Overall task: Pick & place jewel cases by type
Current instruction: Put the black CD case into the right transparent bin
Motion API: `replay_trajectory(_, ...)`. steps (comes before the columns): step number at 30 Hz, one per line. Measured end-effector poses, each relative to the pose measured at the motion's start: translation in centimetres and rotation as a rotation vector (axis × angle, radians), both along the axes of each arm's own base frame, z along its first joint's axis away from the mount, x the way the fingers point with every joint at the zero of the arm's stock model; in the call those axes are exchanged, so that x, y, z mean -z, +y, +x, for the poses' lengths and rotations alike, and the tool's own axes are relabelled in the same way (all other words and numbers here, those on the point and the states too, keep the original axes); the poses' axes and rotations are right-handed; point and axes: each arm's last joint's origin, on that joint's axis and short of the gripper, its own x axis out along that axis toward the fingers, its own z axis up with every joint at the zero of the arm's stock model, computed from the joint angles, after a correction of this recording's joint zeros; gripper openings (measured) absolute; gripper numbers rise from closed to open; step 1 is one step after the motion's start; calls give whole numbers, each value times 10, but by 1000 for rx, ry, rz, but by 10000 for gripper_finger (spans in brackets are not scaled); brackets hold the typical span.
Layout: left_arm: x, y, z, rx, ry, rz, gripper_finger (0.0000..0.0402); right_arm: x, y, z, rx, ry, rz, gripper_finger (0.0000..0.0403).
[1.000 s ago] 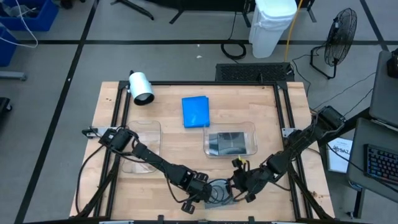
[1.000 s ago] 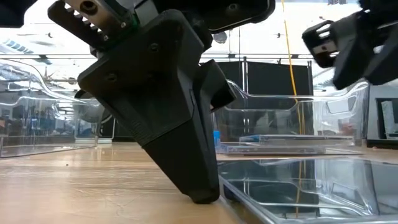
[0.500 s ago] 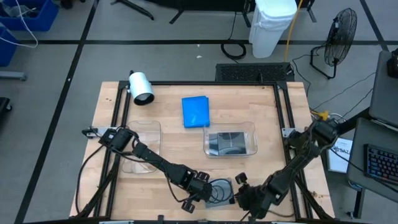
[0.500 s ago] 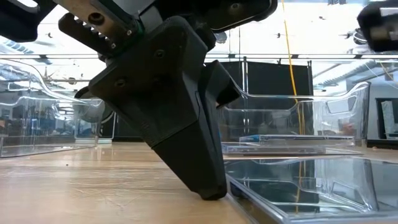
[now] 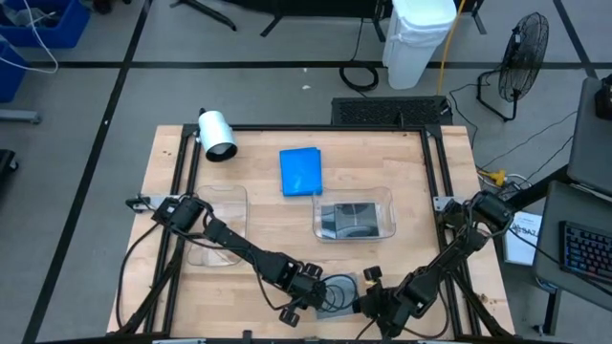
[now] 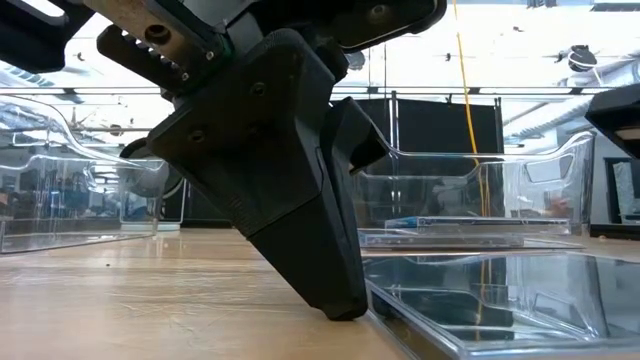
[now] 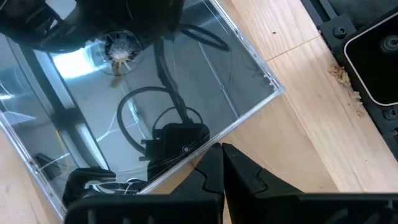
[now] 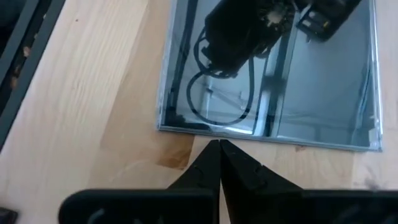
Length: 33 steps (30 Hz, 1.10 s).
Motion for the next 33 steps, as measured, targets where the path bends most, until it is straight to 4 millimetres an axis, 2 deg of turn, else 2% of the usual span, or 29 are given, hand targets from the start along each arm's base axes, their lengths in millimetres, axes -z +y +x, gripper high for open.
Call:
replay_trajectory(4, 0, 0, 0, 4, -8, 1, 7, 1, 0, 0, 17, -2, 6, 1)
replay_trajectory(6, 0, 1, 2, 10, -16, 1, 4, 3, 0, 7, 5, -37, 12, 1)
replay_trajectory(13, -1, 4, 4, 20, -29, -10, 4, -4, 5, 23, -171, -198, 10, 1)
replay_trajectory(15, -1, 4, 4, 22, -29, -8, 4, -12, 10, 27, -228, -252, -22, 1)
replay_trajectory(18, -2, 5, 4, 24, -30, -7, 9, -34, 21, 38, -265, -403, -27, 1)
replay_trajectory(22, -3, 4, 8, 16, -64, -11, 4, -46, 17, 52, -217, -563, -168, 0)
replay_trajectory(25, -3, 5, 9, 3, -73, -13, 7, -35, 7, 53, -217, -512, -247, 0)
replay_trajectory(28, -3, 5, 9, 0, -73, -10, 9, -35, 0, 58, -192, -466, -182, 0)
replay_trajectory(33, -3, 4, 8, 0, -66, -8, 7, -24, -13, 61, -168, -415, -185, 0)
